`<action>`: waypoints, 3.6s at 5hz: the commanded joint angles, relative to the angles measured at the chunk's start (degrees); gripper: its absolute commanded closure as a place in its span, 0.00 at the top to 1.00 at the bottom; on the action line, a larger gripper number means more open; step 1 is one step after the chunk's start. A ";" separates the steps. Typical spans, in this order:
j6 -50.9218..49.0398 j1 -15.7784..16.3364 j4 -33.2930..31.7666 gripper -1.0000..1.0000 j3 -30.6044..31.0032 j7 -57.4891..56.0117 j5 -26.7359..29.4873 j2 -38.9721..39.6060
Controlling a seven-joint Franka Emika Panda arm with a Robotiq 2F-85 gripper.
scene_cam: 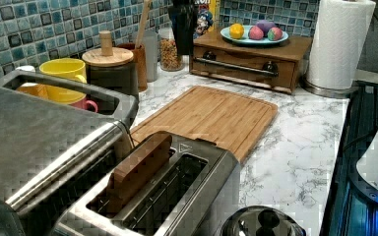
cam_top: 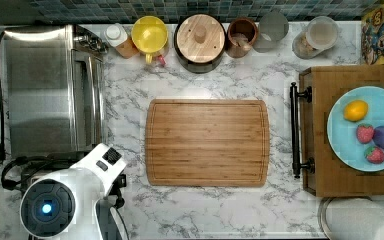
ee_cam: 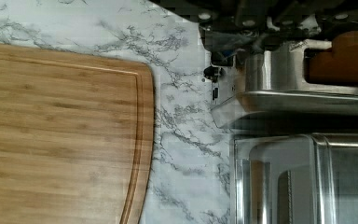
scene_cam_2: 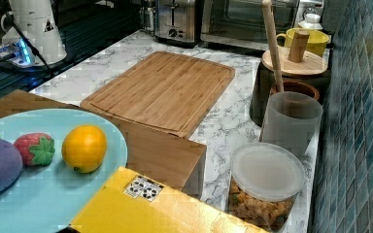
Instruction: Turn on the toaster.
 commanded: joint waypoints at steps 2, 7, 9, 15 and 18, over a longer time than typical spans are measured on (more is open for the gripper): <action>5.32 5.12 -14.66 0.00 -2.00 -13.39 3.62 -3.32; 16.03 5.76 -18.88 0.00 -4.17 -17.95 15.92 -6.81; 13.67 6.71 -16.13 0.00 -3.63 -18.23 16.70 -3.40; 18.61 4.13 -14.43 0.00 0.27 -10.05 14.46 4.47; 24.69 5.13 -18.77 0.00 0.05 -2.03 9.02 18.97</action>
